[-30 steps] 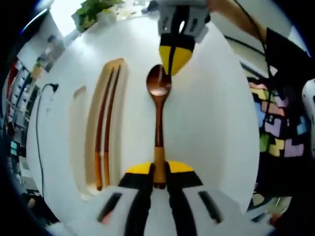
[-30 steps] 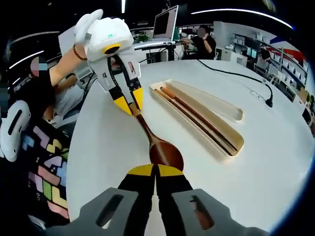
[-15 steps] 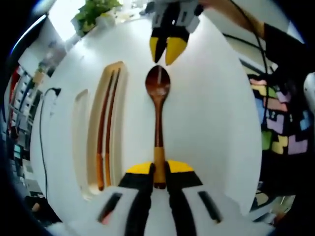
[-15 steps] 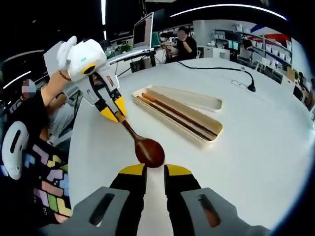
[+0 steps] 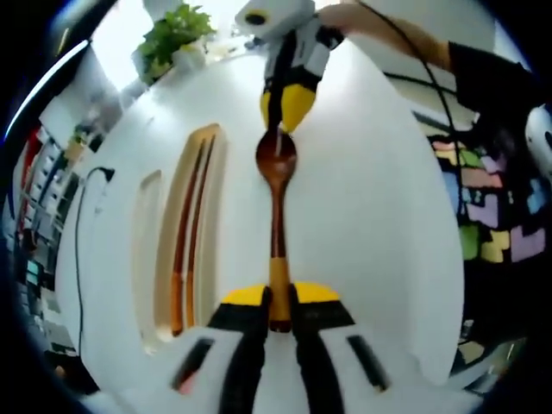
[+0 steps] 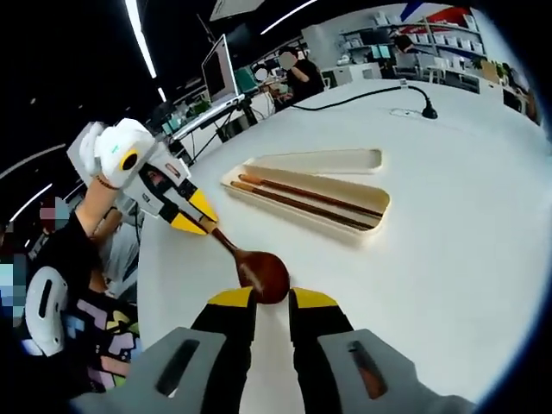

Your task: Arrange the utensils inside the cutlery case until each visible utensil rests in its matching compartment.

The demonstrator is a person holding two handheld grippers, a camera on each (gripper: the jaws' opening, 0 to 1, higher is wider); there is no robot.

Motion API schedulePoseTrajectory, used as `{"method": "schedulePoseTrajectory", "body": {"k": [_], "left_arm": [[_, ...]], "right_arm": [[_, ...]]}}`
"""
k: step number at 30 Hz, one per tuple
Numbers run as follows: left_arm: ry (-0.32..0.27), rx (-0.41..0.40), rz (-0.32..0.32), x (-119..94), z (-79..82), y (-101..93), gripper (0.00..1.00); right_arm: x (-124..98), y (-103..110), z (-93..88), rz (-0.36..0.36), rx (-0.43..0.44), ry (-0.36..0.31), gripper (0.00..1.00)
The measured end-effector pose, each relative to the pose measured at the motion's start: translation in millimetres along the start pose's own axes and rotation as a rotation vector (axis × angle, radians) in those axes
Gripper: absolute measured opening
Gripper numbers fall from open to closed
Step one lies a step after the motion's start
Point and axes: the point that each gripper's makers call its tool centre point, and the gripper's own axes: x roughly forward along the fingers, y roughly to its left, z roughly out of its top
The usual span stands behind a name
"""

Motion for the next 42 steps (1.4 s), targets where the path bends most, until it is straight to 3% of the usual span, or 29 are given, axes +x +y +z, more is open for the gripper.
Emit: {"method": "schedulePoseTrajectory", "body": {"k": [5,11,19,23,25,28,33,36,42], "left_arm": [[-0.012,-0.002,0.007,0.2,0.8,0.5,0.10],[-0.047,-0.051,0.005,-0.6,-0.5,3.2,0.10],[-0.069,-0.081,0.001,0.4,0.4,3.6,0.10],[-0.071,-0.086,0.001,0.4,0.4,4.2,0.10],[-0.072,-0.086,0.001,0.4,0.6,4.1,0.10],[-0.076,-0.098,0.000,0.2,0.6,4.3,0.10],[-0.085,-0.100,-0.002,-0.2,1.0,3.5,0.11],[-0.092,-0.103,-0.027,-0.2,1.0,4.2,0.11],[-0.098,-0.094,-0.031,-0.1,1.8,2.9,0.11]], "right_arm": [[5.0,-1.7,-0.7,0.011,0.133,0.020,0.07],[7.4,6.7,-2.2,0.100,0.260,0.007,0.07],[13.9,7.5,1.4,0.133,0.300,-0.011,0.07],[11.8,7.0,5.7,0.138,0.280,-0.026,0.06],[10.4,9.1,2.0,0.139,0.334,0.014,0.05],[11.0,11.1,3.4,0.131,0.316,0.001,0.05],[8.5,13.1,3.5,0.165,0.446,-0.006,0.03],[9.4,12.9,-0.2,0.174,0.487,0.030,0.03],[5.9,6.9,9.2,0.193,0.513,0.000,0.02]]}}
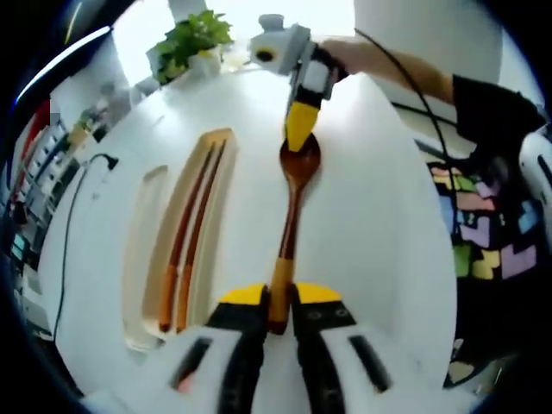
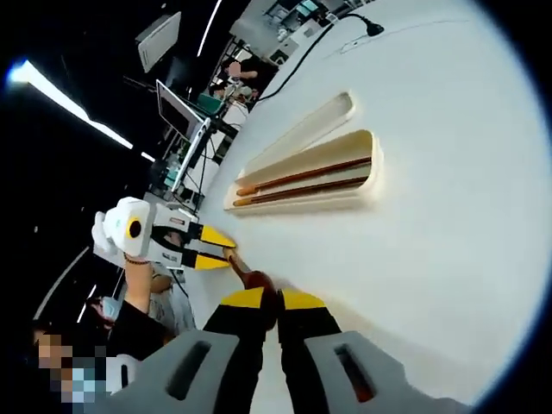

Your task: Arrange the utensils inside the cutlery case until each visible utensil rests in its matching compartment.

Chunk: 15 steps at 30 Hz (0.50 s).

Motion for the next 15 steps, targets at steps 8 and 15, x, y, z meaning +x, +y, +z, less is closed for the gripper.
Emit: {"method": "schedulePoseTrajectory", "body": {"k": [8,15], "left_arm": [[0.044,0.064,0.008,-0.3,-0.1,-3.3,0.11],[0.044,0.079,0.018,-1.2,-0.7,-2.9,0.13]], "right_arm": [[-5.3,5.4,9.5,0.003,-0.038,-0.012,0.02],[-8.0,20.1,13.5,0.090,-0.002,-0.029,0.02]]}}
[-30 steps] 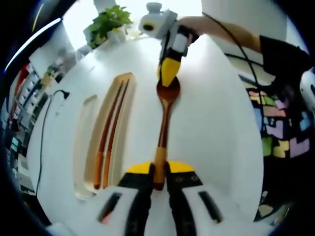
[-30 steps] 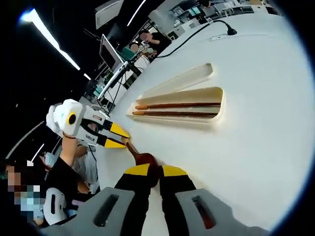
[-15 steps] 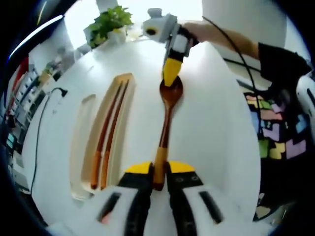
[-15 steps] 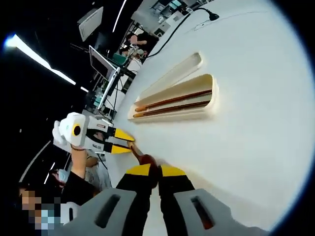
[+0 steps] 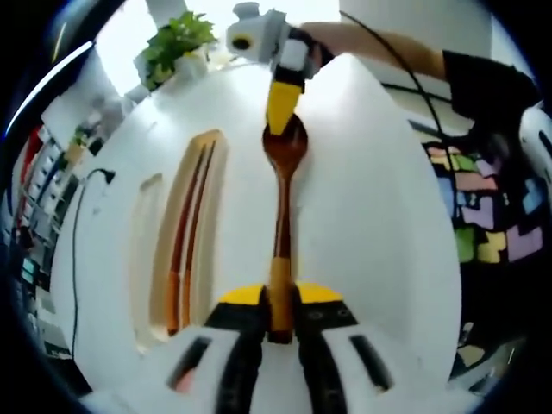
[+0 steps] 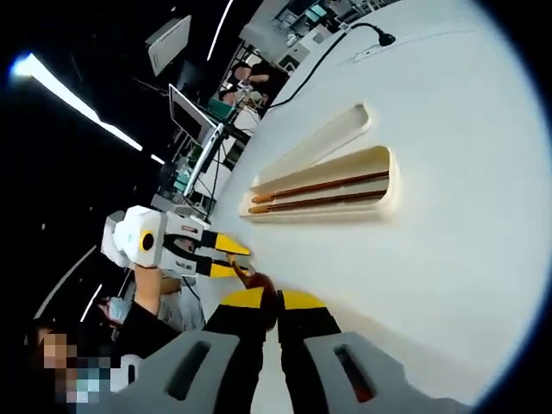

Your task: Arrange the utensils inside the cutlery case until each visible utensil rests in its matching compartment.

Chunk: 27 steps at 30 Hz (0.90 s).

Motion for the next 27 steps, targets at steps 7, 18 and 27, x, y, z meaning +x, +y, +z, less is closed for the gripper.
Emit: {"method": "schedulePoseTrajectory", "body": {"k": [7,18,27], "left_arm": [[0.006,-0.009,0.008,0.0,-1.0,-1.3,0.11],[0.022,-0.003,0.030,-8.2,2.7,5.2,0.11],[0.036,0.031,0.132,-22.2,19.1,40.7,0.11]], "right_arm": [[-5.8,4.2,6.5,-0.008,-0.018,0.002,0.02],[-11.0,7.5,15.7,-0.003,-0.029,-0.014,0.03],[-15.1,21.8,40.7,-0.004,-0.070,-0.079,0.03]]}}
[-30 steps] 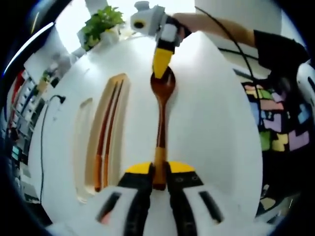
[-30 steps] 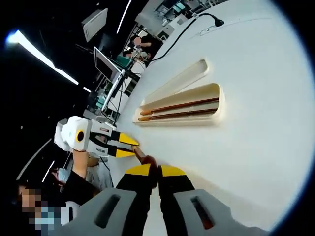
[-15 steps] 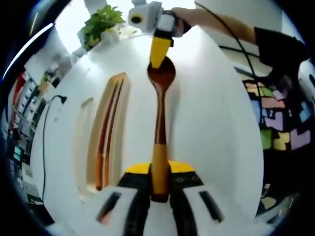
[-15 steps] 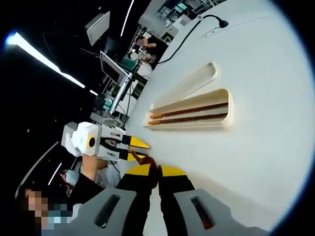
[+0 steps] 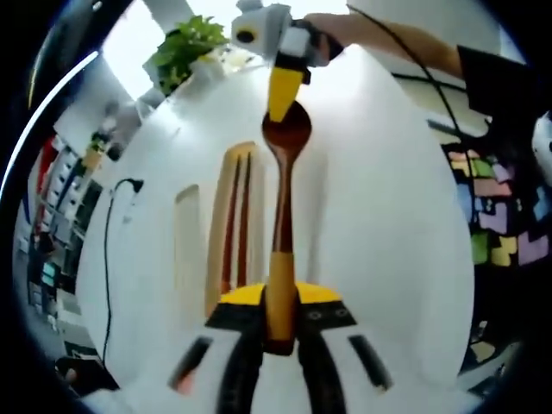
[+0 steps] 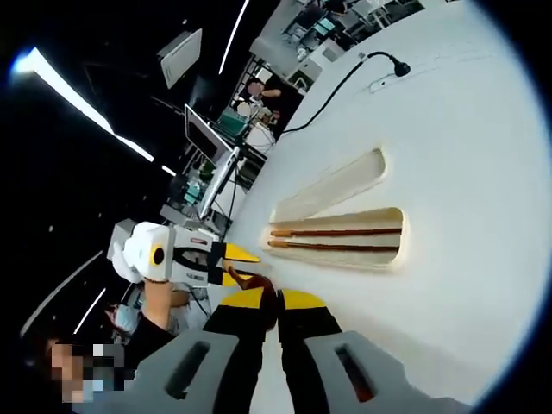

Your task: Arrange the utensils inside the cutlery case until each visible utensil rests in its matching compartment.

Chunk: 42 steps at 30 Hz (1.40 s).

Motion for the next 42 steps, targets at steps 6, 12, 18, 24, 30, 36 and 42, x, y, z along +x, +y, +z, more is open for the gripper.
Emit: {"method": "schedulePoseTrajectory", "body": {"k": [6,12,18,24,30,36,42], "left_arm": [[0.049,0.058,0.070,1.5,-2.2,15.5,0.11],[0.064,0.079,0.135,0.1,-2.8,34.1,0.11],[0.078,0.094,0.180,6.3,-3.0,44.8,0.11],[0.112,0.151,0.213,9.9,-7.8,51.1,0.12],[0.094,0.102,0.197,8.5,-10.7,49.8,0.12],[0.102,0.097,0.196,10.5,-16.9,48.7,0.12],[0.105,0.098,0.195,12.3,-20.3,47.2,0.11]], "right_arm": [[8.2,3.9,0.9,-0.025,-0.045,-0.005,0.03],[12.4,3.3,12.5,-0.022,-0.083,-0.054,0.03],[13.4,-6.6,32.9,-0.017,-0.122,-0.110,0.04],[17.3,-18.0,36.0,-0.031,-0.116,-0.107,0.03],[16.7,-37.3,35.5,-0.072,-0.091,-0.103,0.03],[20.8,-48.2,33.8,-0.084,-0.073,-0.077,0.03],[24.7,-55.2,28.3,-0.110,-0.076,-0.040,0.03]]}}
